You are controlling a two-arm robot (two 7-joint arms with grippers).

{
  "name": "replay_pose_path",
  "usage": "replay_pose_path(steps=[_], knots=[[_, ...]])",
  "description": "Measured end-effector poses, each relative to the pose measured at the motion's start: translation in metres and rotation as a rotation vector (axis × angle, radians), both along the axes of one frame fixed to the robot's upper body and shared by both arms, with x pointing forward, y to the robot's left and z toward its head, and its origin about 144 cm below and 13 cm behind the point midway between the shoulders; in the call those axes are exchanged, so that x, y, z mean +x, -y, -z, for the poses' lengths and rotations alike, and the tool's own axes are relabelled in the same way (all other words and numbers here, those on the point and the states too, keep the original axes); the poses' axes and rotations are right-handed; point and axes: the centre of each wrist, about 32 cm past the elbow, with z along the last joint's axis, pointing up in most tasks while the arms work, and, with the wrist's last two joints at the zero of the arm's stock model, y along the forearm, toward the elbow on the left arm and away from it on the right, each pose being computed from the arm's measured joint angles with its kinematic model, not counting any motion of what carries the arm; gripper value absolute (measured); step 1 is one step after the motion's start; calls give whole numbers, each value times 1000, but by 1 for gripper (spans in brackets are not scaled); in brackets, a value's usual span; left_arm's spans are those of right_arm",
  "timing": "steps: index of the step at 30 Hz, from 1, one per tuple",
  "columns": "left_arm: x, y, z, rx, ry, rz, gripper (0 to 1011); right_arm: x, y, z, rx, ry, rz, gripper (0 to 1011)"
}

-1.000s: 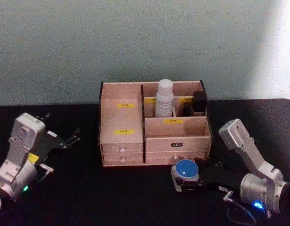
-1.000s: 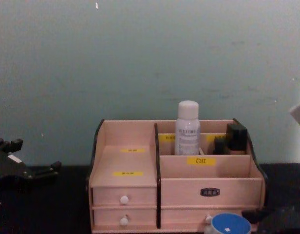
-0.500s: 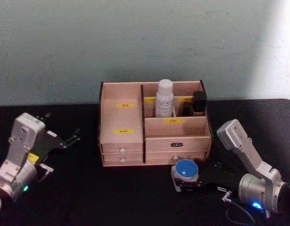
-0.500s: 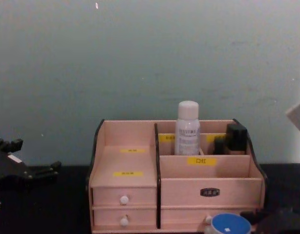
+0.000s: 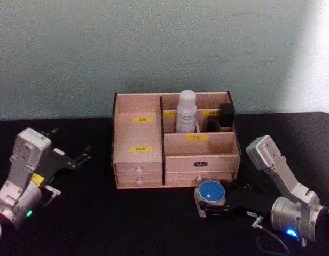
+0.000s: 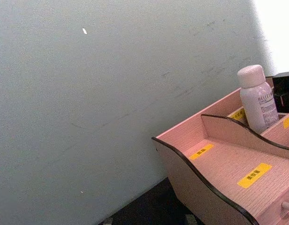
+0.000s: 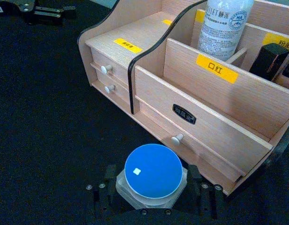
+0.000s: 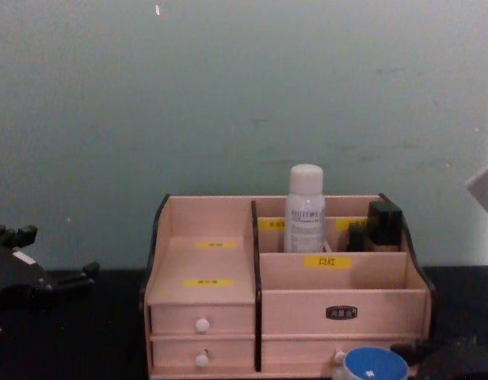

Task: Pick up the facial cleanser and watermelon frost from the table and place them into the tiered storage box.

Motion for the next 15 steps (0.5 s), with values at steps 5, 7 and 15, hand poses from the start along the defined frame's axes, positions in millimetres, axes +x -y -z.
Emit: replay_pose_path(steps=[5,7,15], knots=[[0,0,0,0,0,0,1001,0,0,0,1,0,0,868],[0,0,0,0,0,0,1001,0,0,0,1,0,0,801],[0,0,0,0,0,0,1001,0,0,0,1,0,0,717]])
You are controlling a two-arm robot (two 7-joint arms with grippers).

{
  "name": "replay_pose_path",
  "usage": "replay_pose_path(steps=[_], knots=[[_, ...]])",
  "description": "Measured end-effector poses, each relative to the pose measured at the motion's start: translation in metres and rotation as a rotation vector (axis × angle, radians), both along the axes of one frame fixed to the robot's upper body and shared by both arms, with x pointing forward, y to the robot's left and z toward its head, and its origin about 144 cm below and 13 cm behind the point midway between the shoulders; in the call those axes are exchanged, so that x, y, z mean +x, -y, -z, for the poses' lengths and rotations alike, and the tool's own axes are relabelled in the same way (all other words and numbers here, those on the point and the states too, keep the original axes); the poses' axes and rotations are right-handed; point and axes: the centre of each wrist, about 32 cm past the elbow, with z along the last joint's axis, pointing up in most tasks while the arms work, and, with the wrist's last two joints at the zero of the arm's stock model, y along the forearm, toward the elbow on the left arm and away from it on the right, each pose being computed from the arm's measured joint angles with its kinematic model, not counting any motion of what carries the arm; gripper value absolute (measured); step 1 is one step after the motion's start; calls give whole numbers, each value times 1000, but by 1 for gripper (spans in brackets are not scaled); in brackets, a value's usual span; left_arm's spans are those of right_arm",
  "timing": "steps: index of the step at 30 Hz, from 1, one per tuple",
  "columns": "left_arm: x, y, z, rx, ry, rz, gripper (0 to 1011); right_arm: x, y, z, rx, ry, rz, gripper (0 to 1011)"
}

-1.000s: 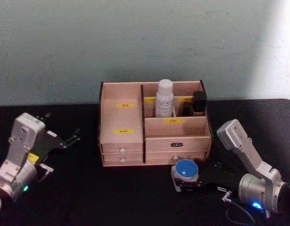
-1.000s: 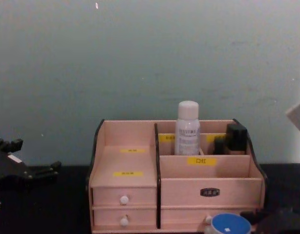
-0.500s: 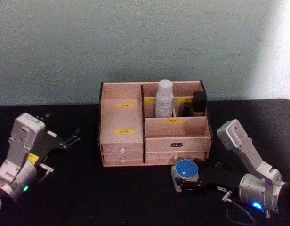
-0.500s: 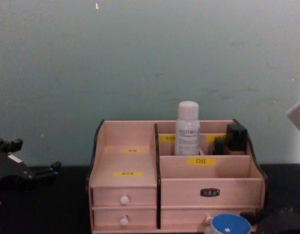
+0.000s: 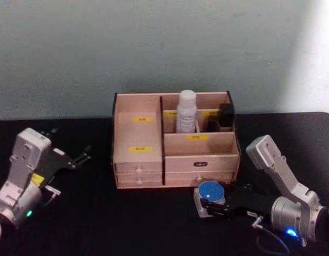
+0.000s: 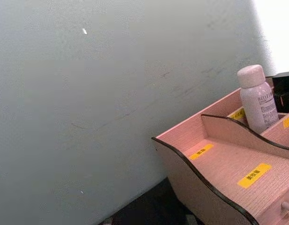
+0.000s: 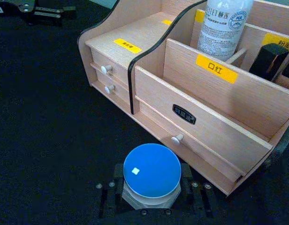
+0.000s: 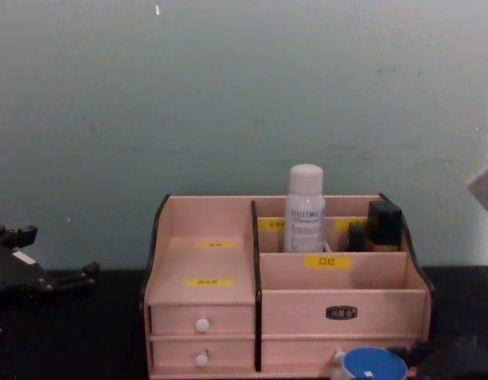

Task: Pick up the facial cleanser and watermelon frost from the table and place them into the tiered storage box.

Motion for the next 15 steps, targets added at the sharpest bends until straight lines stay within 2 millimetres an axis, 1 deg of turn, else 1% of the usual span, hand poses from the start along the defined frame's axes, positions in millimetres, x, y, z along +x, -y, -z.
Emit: replay_pose_path(steps=[10,15], knots=[[0,0,0,0,0,0,1001,-1,1,0,8,-1,-5,717],[0,0,0,0,0,0,1001,-5,3,-5,28,14,-20,717]])
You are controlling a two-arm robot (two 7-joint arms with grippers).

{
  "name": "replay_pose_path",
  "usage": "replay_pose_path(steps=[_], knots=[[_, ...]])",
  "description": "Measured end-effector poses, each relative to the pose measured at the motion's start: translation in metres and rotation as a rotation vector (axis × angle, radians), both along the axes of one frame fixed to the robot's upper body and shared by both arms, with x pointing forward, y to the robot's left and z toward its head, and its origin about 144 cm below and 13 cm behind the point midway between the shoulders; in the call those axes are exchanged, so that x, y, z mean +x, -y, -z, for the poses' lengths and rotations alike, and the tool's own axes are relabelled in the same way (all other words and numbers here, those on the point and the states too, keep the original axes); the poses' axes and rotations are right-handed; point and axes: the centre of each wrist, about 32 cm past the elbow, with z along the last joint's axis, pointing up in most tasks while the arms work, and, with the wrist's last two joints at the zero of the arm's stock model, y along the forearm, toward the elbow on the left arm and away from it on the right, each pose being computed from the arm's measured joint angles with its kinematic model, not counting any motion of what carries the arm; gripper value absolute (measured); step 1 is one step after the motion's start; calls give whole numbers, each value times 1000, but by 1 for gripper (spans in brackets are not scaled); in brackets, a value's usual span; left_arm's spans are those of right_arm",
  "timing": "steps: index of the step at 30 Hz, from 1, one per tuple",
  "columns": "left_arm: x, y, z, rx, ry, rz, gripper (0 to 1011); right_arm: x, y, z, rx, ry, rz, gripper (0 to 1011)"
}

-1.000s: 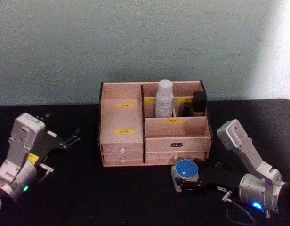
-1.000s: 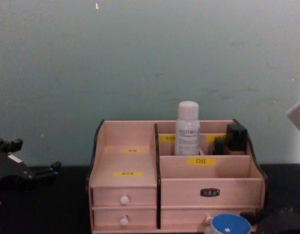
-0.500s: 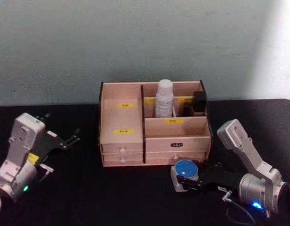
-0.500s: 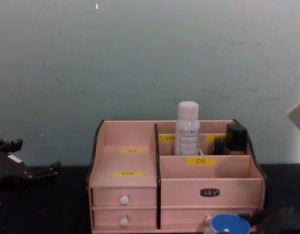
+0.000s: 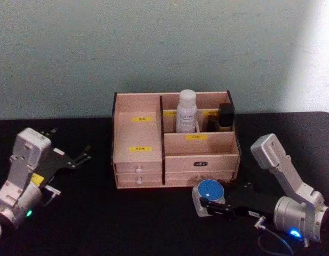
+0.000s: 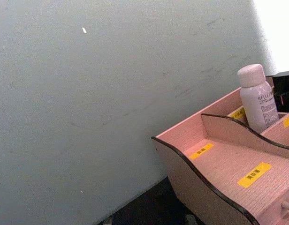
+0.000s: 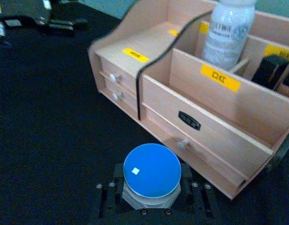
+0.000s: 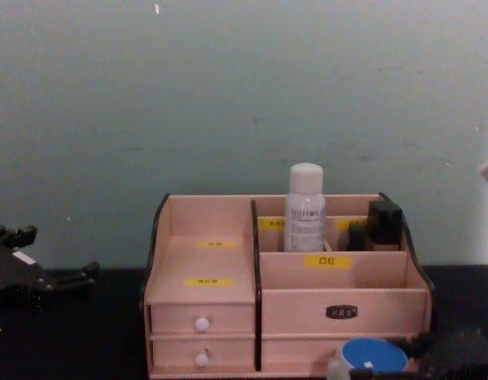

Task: Pick up the facial cleanser and watermelon frost from the table and place them into the tiered storage box.

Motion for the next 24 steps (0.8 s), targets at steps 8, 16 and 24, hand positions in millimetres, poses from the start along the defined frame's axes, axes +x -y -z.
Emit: replay_pose_path(steps=[8,16,24], knots=[[0,0,0,0,0,0,1001,-7,3,-19,31,31,-40,717],[0,0,0,0,0,0,1001,-4,2,-41,52,92,-62,717],[0,0,0,0,0,0,1001,14,-5,-60,63,165,-73,717]])
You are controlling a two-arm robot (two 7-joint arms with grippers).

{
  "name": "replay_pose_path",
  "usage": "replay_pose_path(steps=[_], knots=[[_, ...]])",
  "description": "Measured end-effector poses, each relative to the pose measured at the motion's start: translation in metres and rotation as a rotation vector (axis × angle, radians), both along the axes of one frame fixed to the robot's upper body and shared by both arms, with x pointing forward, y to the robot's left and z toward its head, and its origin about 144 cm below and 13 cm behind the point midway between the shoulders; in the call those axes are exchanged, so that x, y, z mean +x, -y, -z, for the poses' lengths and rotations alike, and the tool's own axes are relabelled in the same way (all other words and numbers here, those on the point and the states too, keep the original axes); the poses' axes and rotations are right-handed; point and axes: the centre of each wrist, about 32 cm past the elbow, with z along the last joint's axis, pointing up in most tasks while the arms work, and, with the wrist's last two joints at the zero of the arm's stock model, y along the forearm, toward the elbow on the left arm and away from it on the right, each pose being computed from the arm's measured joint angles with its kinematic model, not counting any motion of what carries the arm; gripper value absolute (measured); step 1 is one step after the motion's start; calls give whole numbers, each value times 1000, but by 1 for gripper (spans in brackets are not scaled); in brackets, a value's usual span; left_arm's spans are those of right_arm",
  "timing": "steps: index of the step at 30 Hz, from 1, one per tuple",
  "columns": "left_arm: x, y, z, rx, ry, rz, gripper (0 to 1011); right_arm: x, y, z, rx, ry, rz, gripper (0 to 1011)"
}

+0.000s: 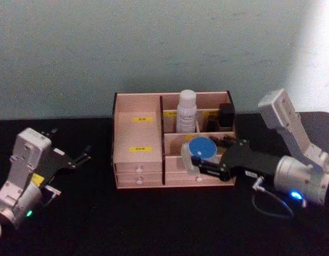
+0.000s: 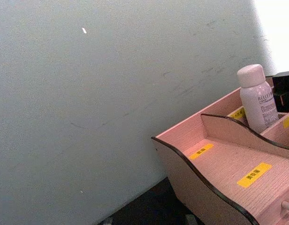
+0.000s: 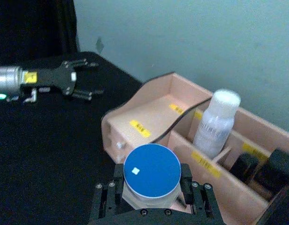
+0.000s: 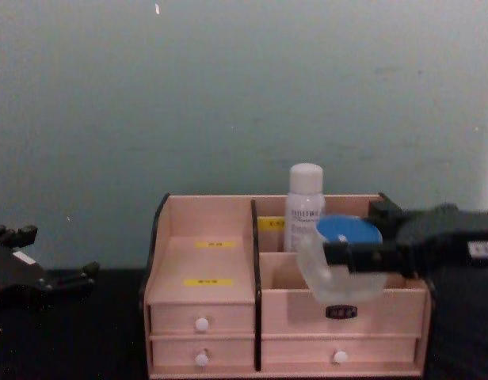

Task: Pick up the facial cleanser and watermelon frost from the table and place them into the tiered storage box.

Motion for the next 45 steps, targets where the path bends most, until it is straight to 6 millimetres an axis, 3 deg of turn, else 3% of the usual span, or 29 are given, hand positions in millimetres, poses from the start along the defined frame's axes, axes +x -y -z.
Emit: replay_pose_path(steps=[14,25,34,45], knots=[[0,0,0,0,0,0,1001,55,-27,-20,7,62,-23,717],[0,0,0,0,0,0,1001,97,-62,-25,24,59,-62,717],[0,0,0,0,0,0,1001,117,-87,-21,33,42,-91,717],[0,0,0,0,0,0,1001,132,-101,-9,17,-4,-76,717]])
